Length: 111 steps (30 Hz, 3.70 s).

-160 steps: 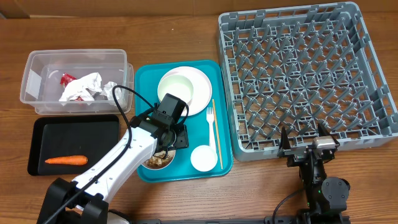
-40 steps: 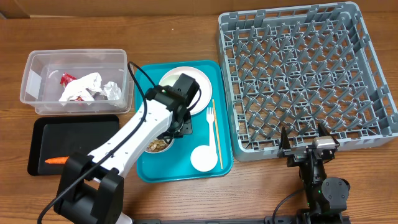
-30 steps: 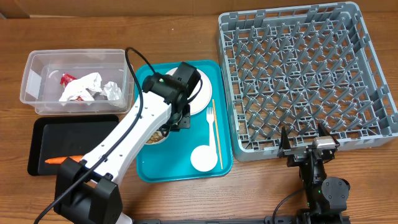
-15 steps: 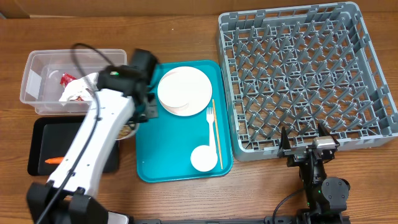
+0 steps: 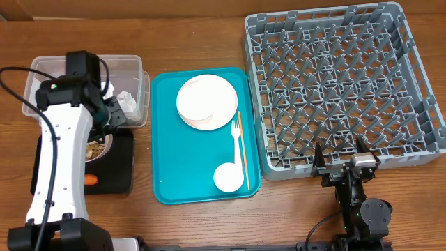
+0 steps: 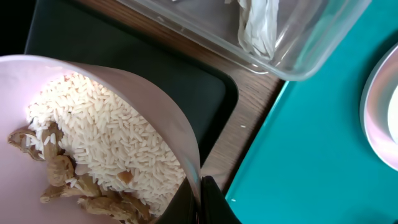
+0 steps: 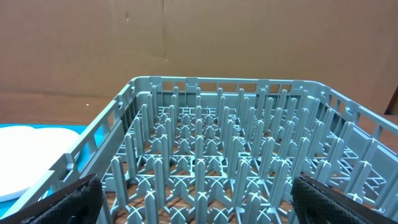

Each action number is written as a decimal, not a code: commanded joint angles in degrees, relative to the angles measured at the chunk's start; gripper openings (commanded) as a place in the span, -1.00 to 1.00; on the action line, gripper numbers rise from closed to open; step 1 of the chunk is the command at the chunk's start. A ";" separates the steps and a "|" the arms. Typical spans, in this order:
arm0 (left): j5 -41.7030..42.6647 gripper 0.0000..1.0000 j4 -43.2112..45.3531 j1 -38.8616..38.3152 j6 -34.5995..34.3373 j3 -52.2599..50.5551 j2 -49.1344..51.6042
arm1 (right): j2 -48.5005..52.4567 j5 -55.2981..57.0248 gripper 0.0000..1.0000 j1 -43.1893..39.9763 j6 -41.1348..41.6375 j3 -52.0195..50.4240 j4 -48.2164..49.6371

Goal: Sort waste into correct bins and load items into the dishwasher
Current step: 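Carry the pink bowl left over the black tray, then tilt the pink bowl to pour the rice scraps onto the black tray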

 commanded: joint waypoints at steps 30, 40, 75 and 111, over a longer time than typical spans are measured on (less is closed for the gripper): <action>-10.51 -0.92 0.85 5.18 -6.32 0.39 -1.44 | -0.50 -0.04 1.00 -0.15 0.00 -0.61 0.39; 1.51 -0.91 4.96 4.94 10.10 0.31 -1.36 | -0.50 -0.04 1.00 -0.15 0.00 -0.61 0.39; 60.43 -0.91 15.47 35.45 38.56 -19.41 -1.38 | -0.50 -0.04 1.00 -0.15 0.00 -0.61 0.39; 84.41 -0.92 1.68 38.16 61.66 -21.14 -1.36 | -0.50 -0.04 1.00 -0.15 0.00 -0.61 0.39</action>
